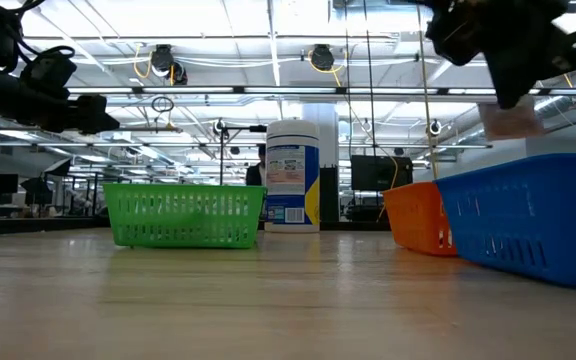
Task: Pick & Place First Aid Supplies
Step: Put the blue pad into the blue bin
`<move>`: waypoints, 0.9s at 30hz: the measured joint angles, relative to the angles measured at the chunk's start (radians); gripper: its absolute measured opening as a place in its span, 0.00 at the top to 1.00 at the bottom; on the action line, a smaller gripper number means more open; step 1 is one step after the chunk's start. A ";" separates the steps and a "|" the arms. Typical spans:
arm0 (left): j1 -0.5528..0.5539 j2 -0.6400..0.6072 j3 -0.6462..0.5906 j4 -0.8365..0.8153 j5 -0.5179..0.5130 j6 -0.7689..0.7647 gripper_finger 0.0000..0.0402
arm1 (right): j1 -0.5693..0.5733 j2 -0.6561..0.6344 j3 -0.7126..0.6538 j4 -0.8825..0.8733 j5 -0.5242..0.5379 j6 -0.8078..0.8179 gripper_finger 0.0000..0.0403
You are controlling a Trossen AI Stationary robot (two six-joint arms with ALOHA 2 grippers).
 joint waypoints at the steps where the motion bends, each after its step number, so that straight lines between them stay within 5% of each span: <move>1: 0.000 0.000 0.000 0.000 0.000 0.000 0.23 | 0.028 0.006 0.000 0.022 0.002 0.026 1.00; 9: 0.000 0.000 0.000 0.000 0.000 0.000 0.21 | 0.188 0.091 0.000 0.206 0.001 0.167 1.00; 21: 0.000 0.000 0.000 0.000 0.000 0.000 0.18 | 0.253 0.247 -0.023 0.345 0.008 0.114 0.99; 27: 0.000 0.000 0.000 0.000 0.000 0.000 0.21 | 0.253 0.260 -0.023 0.345 -0.020 0.105 0.87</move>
